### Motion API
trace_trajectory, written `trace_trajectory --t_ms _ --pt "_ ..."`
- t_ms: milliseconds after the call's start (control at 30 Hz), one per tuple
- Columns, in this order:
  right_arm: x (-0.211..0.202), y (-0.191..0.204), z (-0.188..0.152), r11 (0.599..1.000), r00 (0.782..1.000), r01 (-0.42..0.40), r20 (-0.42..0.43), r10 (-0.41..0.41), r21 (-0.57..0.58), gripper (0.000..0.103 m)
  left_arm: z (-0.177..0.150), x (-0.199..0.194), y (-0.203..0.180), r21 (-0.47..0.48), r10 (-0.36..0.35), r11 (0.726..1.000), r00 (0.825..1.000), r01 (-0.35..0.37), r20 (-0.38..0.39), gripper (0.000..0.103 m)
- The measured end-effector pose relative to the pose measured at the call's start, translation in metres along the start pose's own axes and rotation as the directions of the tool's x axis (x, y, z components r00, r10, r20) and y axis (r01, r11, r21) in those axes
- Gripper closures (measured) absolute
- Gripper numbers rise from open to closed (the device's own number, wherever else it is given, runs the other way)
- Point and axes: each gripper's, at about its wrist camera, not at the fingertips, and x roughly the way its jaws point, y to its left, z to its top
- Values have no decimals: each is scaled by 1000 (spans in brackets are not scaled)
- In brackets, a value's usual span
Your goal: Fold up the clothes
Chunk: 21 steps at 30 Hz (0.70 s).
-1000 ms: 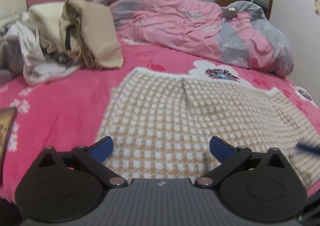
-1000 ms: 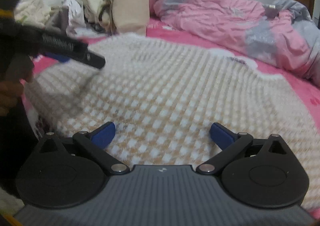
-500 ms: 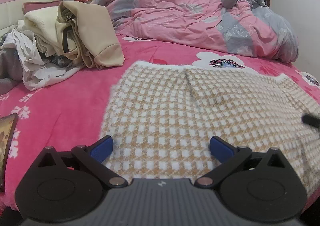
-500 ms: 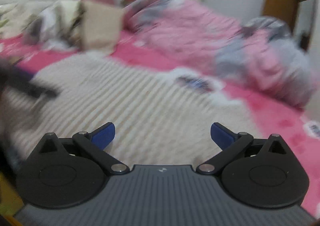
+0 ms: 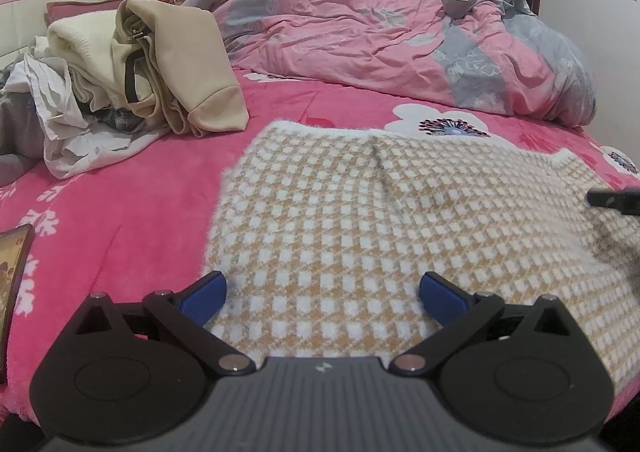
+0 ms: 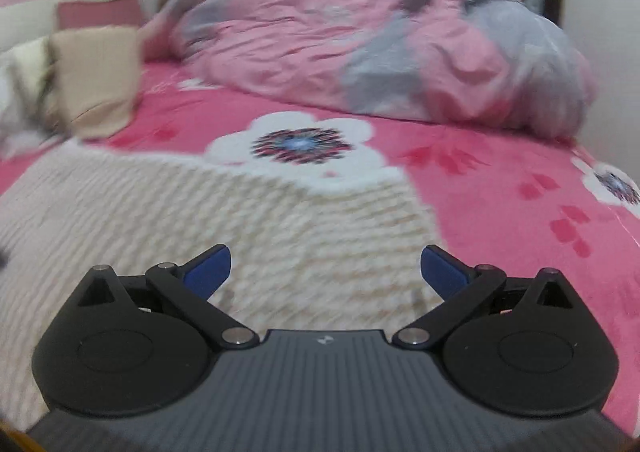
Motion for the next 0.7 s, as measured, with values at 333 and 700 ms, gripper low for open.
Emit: trace_trajectory --t_ms 333,700 --pt "2 18 32 995 997 -75 14 74 60 2 -3 3 2 -12 -8 1000 1000 8 -2 0" --pt "73 80 40 969 968 -247 -48 248 14 1 11 -20 5 27 15 999 997 -17 78 0"
